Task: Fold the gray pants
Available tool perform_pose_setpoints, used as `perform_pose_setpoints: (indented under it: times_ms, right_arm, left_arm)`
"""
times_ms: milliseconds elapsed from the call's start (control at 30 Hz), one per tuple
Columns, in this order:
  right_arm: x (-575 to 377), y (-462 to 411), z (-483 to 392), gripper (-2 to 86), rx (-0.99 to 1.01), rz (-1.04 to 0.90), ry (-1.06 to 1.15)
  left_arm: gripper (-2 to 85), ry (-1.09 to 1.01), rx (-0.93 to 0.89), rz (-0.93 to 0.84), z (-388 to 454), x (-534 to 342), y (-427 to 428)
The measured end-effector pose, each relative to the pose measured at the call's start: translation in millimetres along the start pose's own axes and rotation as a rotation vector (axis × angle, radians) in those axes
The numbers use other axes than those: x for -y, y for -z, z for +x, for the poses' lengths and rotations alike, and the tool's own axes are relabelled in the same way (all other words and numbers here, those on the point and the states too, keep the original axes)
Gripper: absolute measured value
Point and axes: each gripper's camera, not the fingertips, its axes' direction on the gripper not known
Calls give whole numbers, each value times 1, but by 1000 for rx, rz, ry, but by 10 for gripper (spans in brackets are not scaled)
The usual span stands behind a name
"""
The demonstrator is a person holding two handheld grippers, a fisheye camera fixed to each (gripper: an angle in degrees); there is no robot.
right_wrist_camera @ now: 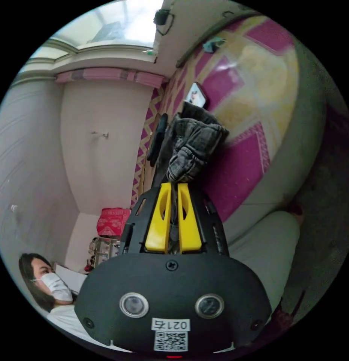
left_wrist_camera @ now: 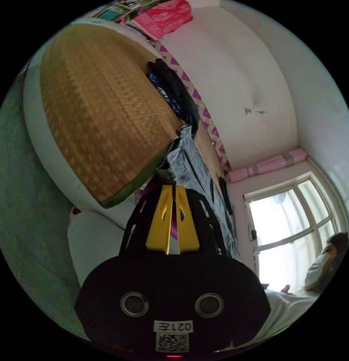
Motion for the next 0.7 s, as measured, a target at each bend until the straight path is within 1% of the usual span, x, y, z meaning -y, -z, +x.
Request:
perform_pose_setpoints:
  times_ms: [167, 300, 367, 400, 467, 500, 567, 633, 700]
  right_arm:
    - [46, -33, -66, 12, 34, -42, 117]
    - [103, -94, -114, 15, 46, -101, 159]
    - [128, -129, -133, 17, 12, -122, 183]
    - [144, -156, -143, 19, -15, -135, 196]
    - [166, -198, -154, 22, -72, -155, 193]
    - [181, -229, -157, 26, -122, -176, 190]
    - [198, -273, -153, 33, -197, -200, 160]
    - [213, -322, -140, 50, -233, -226, 129]
    - [215, -347, -141, 60, -236, -250, 142]
  left_arm:
    - [-10, -210, 71, -77, 80, 50, -38]
    - [-10, -329, 143, -158, 141, 100, -83]
    - [-10, -374, 173, -211, 175, 136, -127]
    - [-9, -378, 184, -226, 182, 146, -141]
    - [-9, -366, 216, -305, 199, 181, -201]
    - [-9, -355, 220, -324, 200, 189, -217]
    - [-6, -290, 237, -393, 199, 214, -281]
    - [-1, -266, 275, -413, 196, 224, -324]
    - [15, -254, 292, -406, 193, 228, -354]
